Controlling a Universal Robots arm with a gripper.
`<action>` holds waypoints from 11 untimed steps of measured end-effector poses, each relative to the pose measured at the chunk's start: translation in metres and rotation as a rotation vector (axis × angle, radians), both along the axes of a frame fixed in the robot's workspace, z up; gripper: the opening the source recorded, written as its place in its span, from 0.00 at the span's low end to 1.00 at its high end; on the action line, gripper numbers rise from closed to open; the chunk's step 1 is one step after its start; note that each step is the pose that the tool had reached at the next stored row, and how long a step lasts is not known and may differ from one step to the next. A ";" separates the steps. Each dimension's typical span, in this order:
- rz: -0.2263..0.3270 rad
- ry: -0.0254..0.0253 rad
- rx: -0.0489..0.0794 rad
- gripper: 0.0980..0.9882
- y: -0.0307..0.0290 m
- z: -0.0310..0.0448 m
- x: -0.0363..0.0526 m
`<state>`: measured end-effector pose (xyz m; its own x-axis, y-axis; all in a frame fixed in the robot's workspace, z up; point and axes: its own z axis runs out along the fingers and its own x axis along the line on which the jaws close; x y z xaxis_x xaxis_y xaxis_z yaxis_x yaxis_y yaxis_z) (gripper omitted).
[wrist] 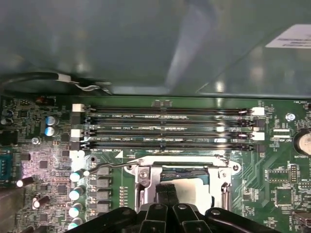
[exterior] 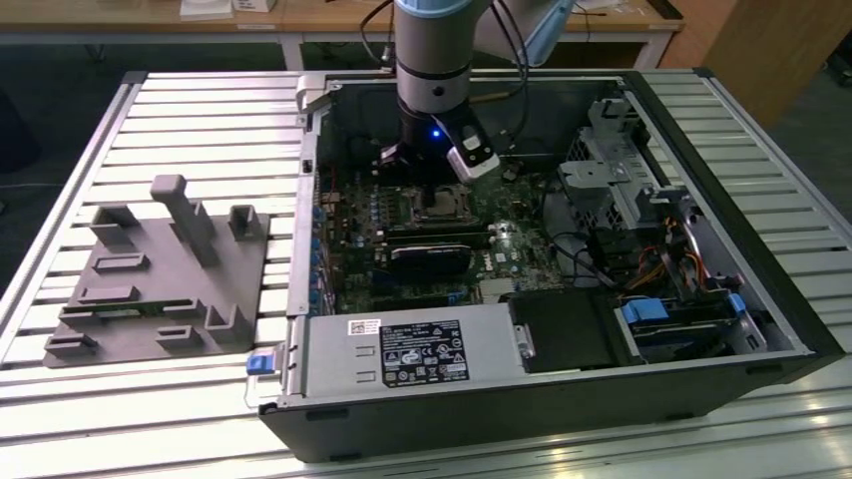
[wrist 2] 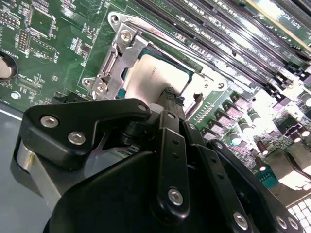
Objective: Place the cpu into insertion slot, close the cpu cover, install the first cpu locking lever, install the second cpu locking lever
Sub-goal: 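Close the cpu cover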
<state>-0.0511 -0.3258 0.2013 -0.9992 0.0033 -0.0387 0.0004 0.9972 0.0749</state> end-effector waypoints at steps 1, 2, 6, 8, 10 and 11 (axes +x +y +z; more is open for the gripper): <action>0.000 0.0000 0.000 0.01 0.0000 0.0000 0.0012; 0.000 0.0000 0.000 0.01 0.0000 0.0000 0.0023; 0.000 0.0000 0.000 0.01 0.0000 0.0000 0.0031; 0.000 0.0001 0.001 0.01 0.0000 0.0000 0.0023; 0.000 -0.0001 0.004 0.01 0.0000 0.0000 0.0007; 0.000 0.0000 0.005 0.01 0.0000 0.0000 0.0001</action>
<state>-0.0510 -0.3258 0.2013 -0.9992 0.0035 -0.0387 0.0004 0.9968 0.0797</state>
